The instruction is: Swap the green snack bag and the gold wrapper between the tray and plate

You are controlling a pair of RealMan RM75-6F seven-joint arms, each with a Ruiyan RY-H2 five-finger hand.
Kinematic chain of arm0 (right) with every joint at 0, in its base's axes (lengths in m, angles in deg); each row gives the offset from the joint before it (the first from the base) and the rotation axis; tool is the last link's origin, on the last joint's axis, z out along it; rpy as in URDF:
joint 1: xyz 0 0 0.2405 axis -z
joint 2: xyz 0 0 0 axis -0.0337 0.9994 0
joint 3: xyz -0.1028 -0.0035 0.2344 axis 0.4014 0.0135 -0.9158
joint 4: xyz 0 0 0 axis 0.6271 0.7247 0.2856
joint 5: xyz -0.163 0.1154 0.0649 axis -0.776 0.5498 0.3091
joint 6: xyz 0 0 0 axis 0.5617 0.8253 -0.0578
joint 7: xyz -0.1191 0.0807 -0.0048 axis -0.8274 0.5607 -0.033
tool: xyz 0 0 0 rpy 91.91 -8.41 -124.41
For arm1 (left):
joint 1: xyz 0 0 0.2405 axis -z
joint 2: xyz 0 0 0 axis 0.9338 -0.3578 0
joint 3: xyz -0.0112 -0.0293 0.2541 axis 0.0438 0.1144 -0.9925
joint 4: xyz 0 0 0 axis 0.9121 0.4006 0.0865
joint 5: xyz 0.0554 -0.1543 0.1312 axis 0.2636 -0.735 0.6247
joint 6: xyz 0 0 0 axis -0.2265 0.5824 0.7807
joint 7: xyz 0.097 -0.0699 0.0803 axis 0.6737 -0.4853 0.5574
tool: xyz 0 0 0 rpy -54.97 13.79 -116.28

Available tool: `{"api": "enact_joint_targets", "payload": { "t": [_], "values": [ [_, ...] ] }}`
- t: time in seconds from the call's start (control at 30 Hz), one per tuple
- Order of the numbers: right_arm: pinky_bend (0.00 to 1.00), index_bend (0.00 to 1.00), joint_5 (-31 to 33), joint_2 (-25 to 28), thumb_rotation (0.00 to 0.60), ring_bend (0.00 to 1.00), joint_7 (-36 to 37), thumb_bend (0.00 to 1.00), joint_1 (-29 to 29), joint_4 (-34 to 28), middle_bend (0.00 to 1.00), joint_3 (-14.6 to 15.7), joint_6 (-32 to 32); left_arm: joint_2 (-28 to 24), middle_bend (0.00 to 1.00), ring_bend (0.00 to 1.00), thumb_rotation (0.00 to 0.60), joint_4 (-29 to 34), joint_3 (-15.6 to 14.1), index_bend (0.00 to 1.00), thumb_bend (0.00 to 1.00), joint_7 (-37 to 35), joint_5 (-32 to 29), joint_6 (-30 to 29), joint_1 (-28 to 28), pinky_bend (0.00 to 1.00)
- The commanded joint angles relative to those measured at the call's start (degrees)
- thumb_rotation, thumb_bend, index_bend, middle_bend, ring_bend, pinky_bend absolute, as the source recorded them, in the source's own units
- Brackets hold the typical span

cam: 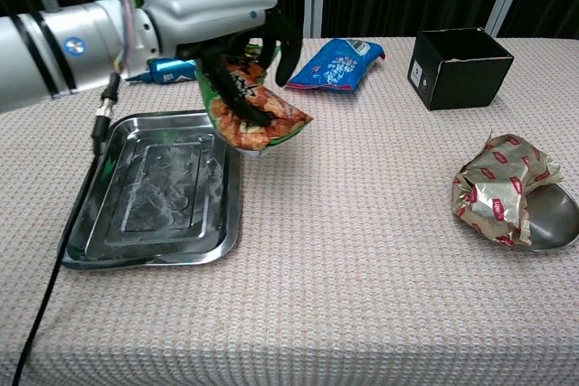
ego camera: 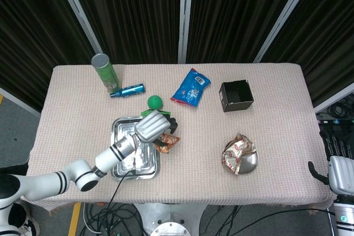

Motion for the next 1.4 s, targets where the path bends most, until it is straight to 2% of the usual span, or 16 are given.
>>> {"api": "enact_joint_targets", "payload": {
  "t": [0.03,0.27,0.53,0.6,0.7,0.73,0.8,0.9,1.03,1.13,1.23,1.4],
  "values": [
    [0.00,0.00,-0.09,-0.13,0.600,0.00,0.40,0.26,0.09,0.26,0.00,0.05,0.04,4.76,0.49,0.49,0.600,-5.73,1.62,0.55,0.42,-1.84,-1.03,2.25,3.85,0.78],
    [0.00,0.00,-1.37,-0.52,0.600,0.00,1.01,0.26,-0.11,0.59,0.00,0.10,0.61,11.82,0.49,0.49,0.600,-17.20,2.53,0.55,0.43,-6.75,-0.82,2.63,8.71,0.78],
    [0.00,0.00,-1.11,-0.82,0.600,0.00,0.93,0.26,-0.12,0.79,0.00,-0.10,0.60,17.47,0.47,0.48,0.600,-26.56,2.38,0.52,0.45,-12.70,-1.13,2.29,12.02,0.76],
    [0.00,0.00,-1.01,-0.92,0.600,0.00,0.92,0.26,-0.14,0.96,0.00,-0.07,0.41,18.15,0.39,0.41,0.600,-28.05,1.64,0.40,0.40,-13.48,-0.77,2.21,12.33,0.70],
    [0.00,0.00,-0.97,-1.07,0.600,0.00,0.91,0.26,-0.23,1.06,0.00,-0.03,0.14,18.51,0.14,0.15,0.600,-29.94,0.54,0.17,0.23,-14.24,-0.41,1.76,12.28,0.47],
    [0.00,0.00,-1.02,-1.09,0.600,0.00,0.87,0.26,-0.29,1.05,0.00,-0.02,0.07,18.49,0.08,0.08,0.600,-30.42,0.49,0.13,0.19,-14.31,-0.65,1.32,12.01,0.39],
    [0.00,0.00,-1.12,-1.08,0.600,0.00,0.77,0.26,-0.41,0.96,0.00,-0.02,-0.06,18.17,0.04,0.04,0.600,-30.80,0.44,0.10,0.17,-14.38,-1.15,0.75,11.46,0.31],
    [0.00,0.00,-1.33,-1.06,0.600,0.00,0.40,0.26,-0.62,0.66,0.00,0.03,-0.28,16.06,0.03,0.04,0.600,-29.44,-0.22,0.10,0.16,-14.41,-1.78,0.54,10.15,0.28],
    [0.00,0.00,-1.75,-0.90,0.600,0.00,-0.62,0.26,-0.99,0.03,0.00,0.19,-0.65,11.31,0.03,0.04,0.600,-24.27,-2.03,0.09,0.15,-13.19,-2.16,-1.77,6.35,0.26],
    [0.00,0.00,-2.28,-0.31,0.600,0.00,-2.06,0.26,-1.74,-0.63,0.00,0.60,-1.92,5.53,0.03,0.04,0.600,-18.21,-3.73,0.09,0.15,-10.15,-2.90,-4.59,1.88,0.25],
    [0.00,0.00,-3.17,0.69,0.600,0.00,-4.51,0.26,-3.30,-1.15,0.00,1.04,-4.22,-2.42,0.04,0.04,0.600,-10.15,-5.95,0.10,0.15,-5.36,-5.23,-7.00,-4.08,0.24],
    [0.00,0.00,-4.70,2.67,0.600,0.00,-9.04,0.23,-6.76,-2.89,0.00,1.06,-8.38,-11.68,0.05,0.03,0.600,0.00,-9.16,0.10,0.15,-1.21,-9.50,-11.66,-13.13,0.21]
  ]
}}
